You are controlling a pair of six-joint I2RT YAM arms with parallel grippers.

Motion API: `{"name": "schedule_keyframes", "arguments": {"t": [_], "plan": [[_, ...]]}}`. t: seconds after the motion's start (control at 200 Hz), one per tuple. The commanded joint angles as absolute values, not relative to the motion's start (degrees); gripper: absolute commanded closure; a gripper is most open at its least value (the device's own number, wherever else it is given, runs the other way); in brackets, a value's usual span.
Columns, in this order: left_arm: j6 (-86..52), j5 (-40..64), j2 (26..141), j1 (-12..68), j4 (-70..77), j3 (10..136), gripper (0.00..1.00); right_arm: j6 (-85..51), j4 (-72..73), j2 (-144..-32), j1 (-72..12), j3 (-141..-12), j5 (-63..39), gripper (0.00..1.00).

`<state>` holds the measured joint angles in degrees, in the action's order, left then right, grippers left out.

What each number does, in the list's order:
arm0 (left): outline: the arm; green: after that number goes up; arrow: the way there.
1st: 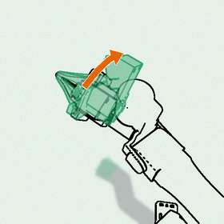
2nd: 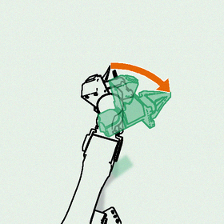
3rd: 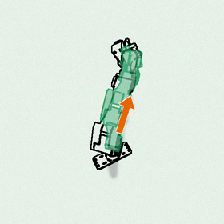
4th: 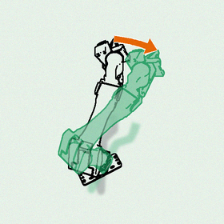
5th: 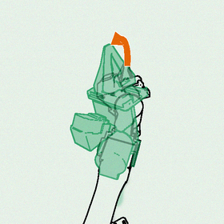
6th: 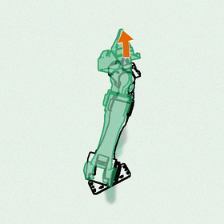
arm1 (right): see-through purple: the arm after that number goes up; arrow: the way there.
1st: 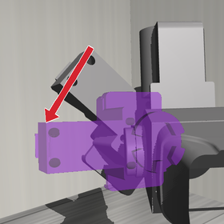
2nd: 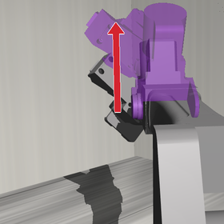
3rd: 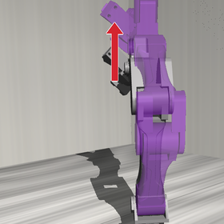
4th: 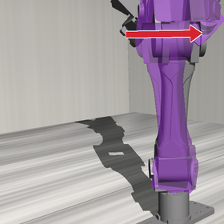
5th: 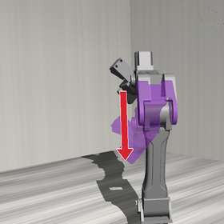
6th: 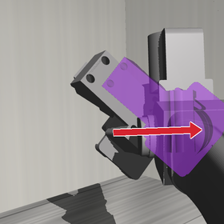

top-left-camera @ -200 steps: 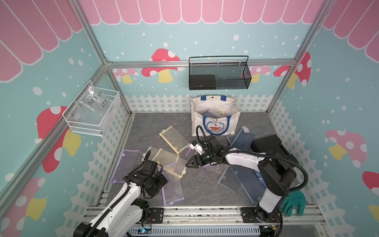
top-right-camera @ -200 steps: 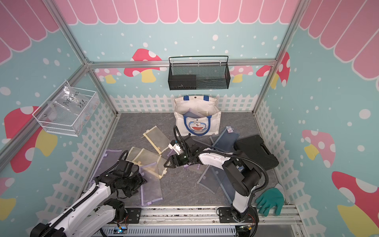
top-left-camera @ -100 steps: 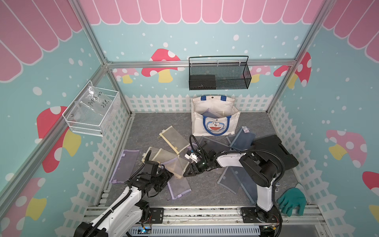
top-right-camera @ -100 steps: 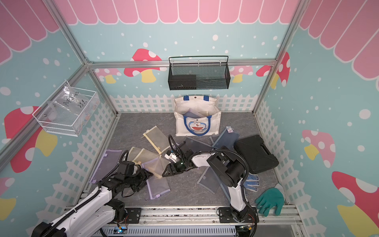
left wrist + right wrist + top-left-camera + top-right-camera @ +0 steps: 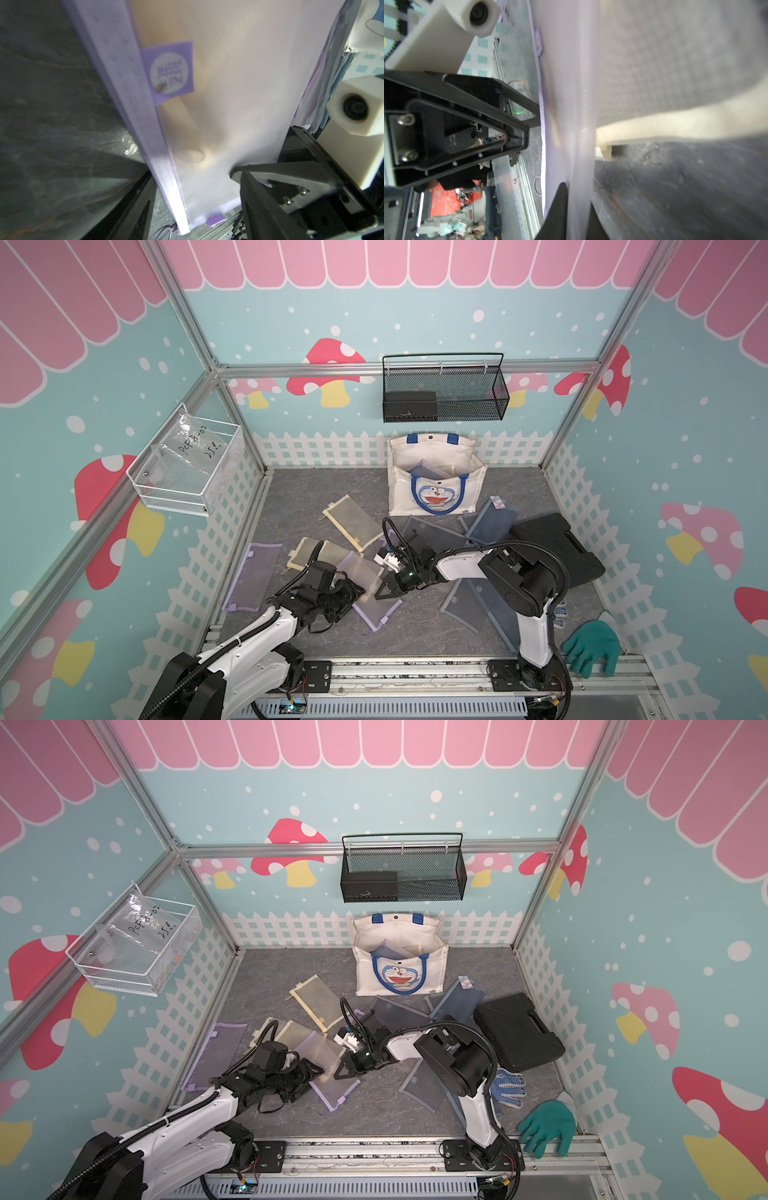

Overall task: Put the pencil pouch into the canvas bag
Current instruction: Pick up the pencil pouch, then place the pencil pouch in the canvas bag.

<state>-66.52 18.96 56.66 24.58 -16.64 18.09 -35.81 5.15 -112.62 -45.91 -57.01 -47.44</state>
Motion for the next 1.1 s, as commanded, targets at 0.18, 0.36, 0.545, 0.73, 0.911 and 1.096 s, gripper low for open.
{"name": "schedule_keyframes", "arguments": {"t": [0.18, 0.36, 0.545, 0.73, 0.911, 1.096], "plan": [[-59.82, 13.15, 57.07, 24.96, -31.18, 26.78, 0.33, -33.04, -2.46, -100.34, -46.41, -57.2, -41.77, 1.0], [-56.75, 10.01, 58.34, 24.87, -34.94, 33.14, 0.33, -34.22, -2.23, -92.23, -46.1, -58.15, -38.46, 1.0], [-54.31, 7.45, 61.09, 24.7, -36.81, 38.21, 0.33, -37.85, -1.85, -84.1, -43.51, -61.26, -31.47, 1.0], [-52.2, 6.93, 64.08, 24.7, -36.57, 41.34, 0.33, -47.5, 4.44, -76.96, -38.12, -62.76, -23.38, 1.0], [-47.86, 7.01, 65.39, 25.05, -37.31, 45.39, 0.3, -53.3, 5.13, -75.34, -34.24, -67.15, -12.43, 1.0], [-44.05, 3.66, 65.05, 25.38, -40.62, 48.8, 0.25, -62.13, 4.02, -75.13, -31.24, -69.43, 0.16, 1.0]]}}
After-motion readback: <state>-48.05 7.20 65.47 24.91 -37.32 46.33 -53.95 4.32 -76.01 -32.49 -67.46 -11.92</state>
